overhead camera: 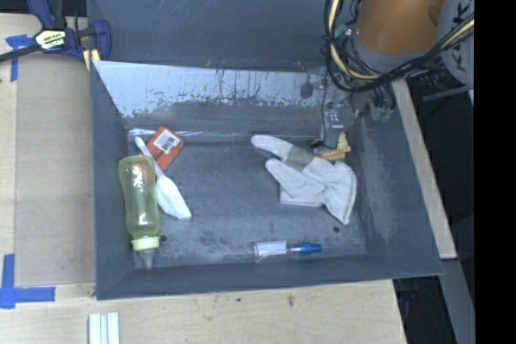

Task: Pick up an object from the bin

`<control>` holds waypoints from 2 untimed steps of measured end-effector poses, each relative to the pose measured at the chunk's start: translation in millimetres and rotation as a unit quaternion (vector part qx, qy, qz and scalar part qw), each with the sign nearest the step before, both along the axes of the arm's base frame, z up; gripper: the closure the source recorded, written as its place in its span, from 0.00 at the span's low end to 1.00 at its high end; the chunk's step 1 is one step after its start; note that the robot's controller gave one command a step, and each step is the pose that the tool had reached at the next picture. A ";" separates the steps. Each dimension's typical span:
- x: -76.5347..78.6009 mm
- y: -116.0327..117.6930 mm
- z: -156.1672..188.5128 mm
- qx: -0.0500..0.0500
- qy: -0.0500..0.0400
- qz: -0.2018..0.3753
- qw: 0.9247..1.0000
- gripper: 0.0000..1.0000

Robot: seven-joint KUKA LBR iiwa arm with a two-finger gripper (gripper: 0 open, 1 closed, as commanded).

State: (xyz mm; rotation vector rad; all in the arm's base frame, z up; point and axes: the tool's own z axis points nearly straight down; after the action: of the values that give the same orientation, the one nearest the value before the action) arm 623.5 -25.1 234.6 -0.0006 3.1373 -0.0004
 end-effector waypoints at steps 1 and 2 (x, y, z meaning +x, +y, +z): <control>0.0 0.0 0.0 0.000 0.000 0.000 1.000 0.00; -6.6 -4.0 62.9 0.000 0.002 0.022 1.000 0.00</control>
Offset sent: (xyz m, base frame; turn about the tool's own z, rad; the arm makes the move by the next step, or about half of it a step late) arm -0.0093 -0.0056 0.0878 -0.0603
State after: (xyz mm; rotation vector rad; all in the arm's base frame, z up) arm 616.9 -29.0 297.5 -0.0699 3.1404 -0.0002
